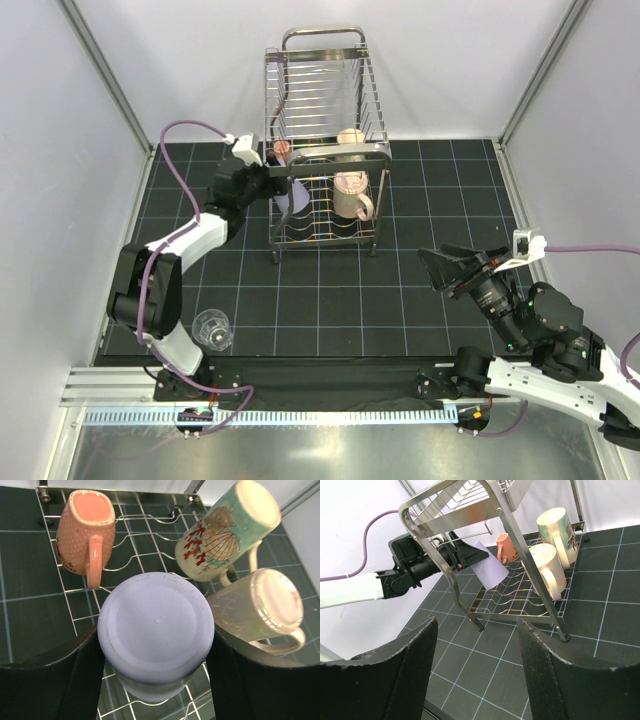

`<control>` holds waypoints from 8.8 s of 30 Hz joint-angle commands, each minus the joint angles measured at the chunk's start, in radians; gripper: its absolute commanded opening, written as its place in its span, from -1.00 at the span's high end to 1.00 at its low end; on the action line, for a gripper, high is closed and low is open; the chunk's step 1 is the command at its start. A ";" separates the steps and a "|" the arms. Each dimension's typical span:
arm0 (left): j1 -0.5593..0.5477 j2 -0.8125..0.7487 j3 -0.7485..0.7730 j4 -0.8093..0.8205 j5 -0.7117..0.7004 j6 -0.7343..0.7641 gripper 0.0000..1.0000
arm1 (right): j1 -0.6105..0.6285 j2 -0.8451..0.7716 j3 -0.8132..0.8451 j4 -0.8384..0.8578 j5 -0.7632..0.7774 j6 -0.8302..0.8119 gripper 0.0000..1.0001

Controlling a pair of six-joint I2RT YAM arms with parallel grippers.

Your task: Load the cups into the dish rack

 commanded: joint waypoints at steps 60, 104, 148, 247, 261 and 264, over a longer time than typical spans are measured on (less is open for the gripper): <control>-0.034 -0.328 -0.174 -0.108 -0.225 -0.036 -0.87 | 0.006 0.127 0.007 0.029 -0.054 0.030 -0.35; -0.015 -0.638 -0.141 -1.648 -0.504 -0.979 -0.56 | 0.006 0.318 0.067 0.019 -0.173 0.000 -0.35; -0.020 -0.914 -0.285 -1.022 -0.149 -0.714 0.99 | 0.003 0.383 -0.059 0.114 -0.294 0.230 -0.35; -0.116 -1.235 -0.117 -0.790 0.059 -0.452 -0.77 | -0.163 0.919 0.713 0.452 -0.595 -0.253 0.92; -0.116 -1.216 -0.146 -0.832 0.108 -0.423 -0.63 | -0.318 1.394 1.487 -0.106 -0.476 -0.565 0.92; -0.116 -1.199 -0.146 -0.832 0.117 -0.418 -0.63 | -0.345 1.437 1.545 -0.140 -0.468 -0.591 0.92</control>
